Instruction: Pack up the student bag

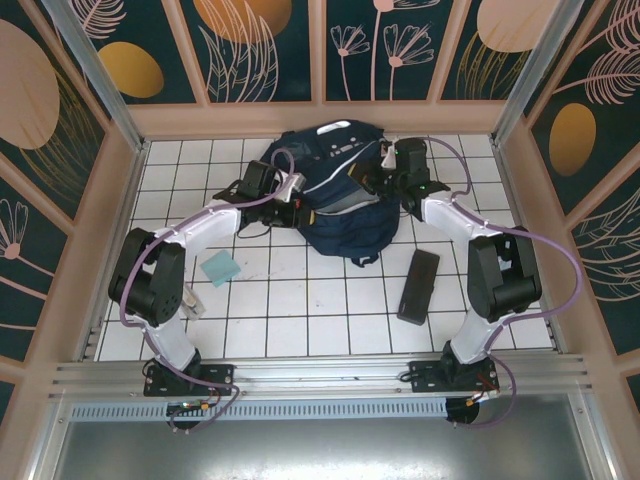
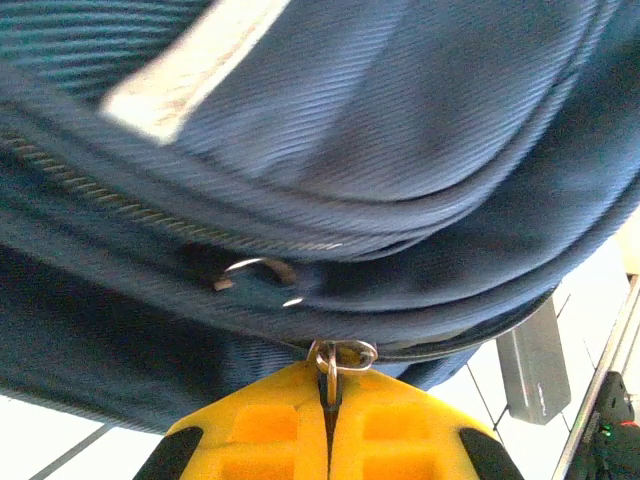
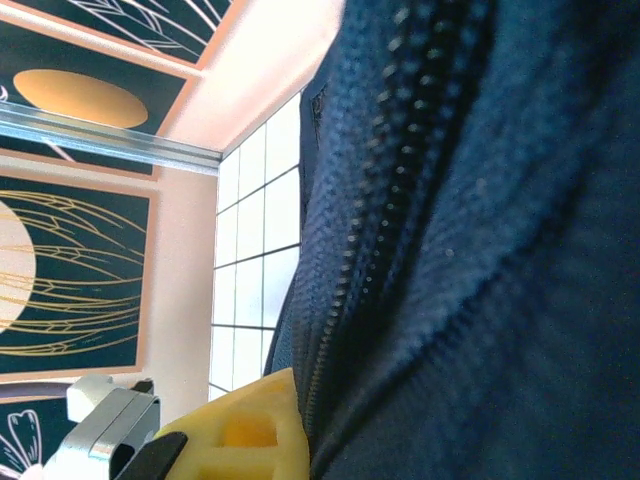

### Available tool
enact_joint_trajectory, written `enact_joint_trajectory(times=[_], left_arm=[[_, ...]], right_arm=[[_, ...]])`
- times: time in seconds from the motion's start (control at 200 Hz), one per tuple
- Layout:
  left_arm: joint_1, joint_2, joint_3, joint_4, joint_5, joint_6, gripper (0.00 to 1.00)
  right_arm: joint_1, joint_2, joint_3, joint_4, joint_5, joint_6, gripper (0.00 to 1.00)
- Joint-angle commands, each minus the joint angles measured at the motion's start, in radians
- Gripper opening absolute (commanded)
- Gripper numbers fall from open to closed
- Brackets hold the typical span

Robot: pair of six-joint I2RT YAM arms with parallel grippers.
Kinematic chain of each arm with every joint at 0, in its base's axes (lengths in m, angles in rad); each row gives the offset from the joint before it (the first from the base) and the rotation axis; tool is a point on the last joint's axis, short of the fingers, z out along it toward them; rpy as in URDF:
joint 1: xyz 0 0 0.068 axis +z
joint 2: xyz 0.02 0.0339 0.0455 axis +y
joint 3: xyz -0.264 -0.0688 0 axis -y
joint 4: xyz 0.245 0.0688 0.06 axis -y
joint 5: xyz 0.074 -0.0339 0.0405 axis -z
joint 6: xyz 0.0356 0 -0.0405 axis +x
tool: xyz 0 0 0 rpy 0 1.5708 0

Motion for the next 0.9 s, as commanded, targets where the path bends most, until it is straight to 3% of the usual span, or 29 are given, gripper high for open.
enact_joint_trajectory(times=[0.0, 0.125, 0.37, 0.585, 0.695, 0.735, 0.851, 0.896], left_arm=[[0.027, -0.047, -0.031, -0.107, -0.137, 0.056, 0.00], [0.075, -0.039, -0.018, -0.126, -0.330, 0.029, 0.00], [0.192, 0.079, 0.049, 0.022, -0.547, -0.100, 0.00], [0.201, 0.134, 0.119, 0.056, -0.603, -0.140, 0.00], [0.201, 0.113, 0.109, 0.039, -0.615, -0.126, 0.23], [0.202, 0.099, 0.103, 0.033, -0.614, -0.121, 0.39], [0.201, 0.043, 0.091, 0.022, -0.545, -0.102, 0.55], [0.199, 0.016, 0.090, 0.025, -0.498, -0.097, 0.57]], right_arm=[[-0.042, -0.048, 0.071, 0.012, 0.024, -0.059, 0.00], [-0.038, -0.046, 0.071, 0.012, 0.004, -0.052, 0.00], [-0.014, -0.042, 0.062, 0.010, -0.016, -0.052, 0.00], [0.000, -0.030, 0.072, -0.023, -0.008, -0.068, 0.00], [-0.001, -0.034, 0.085, -0.032, -0.017, -0.067, 0.00], [0.000, -0.033, 0.096, -0.036, -0.023, -0.068, 0.00], [0.003, -0.016, 0.131, -0.039, -0.051, -0.064, 0.00], [0.005, -0.004, 0.147, -0.039, -0.069, -0.060, 0.00]])
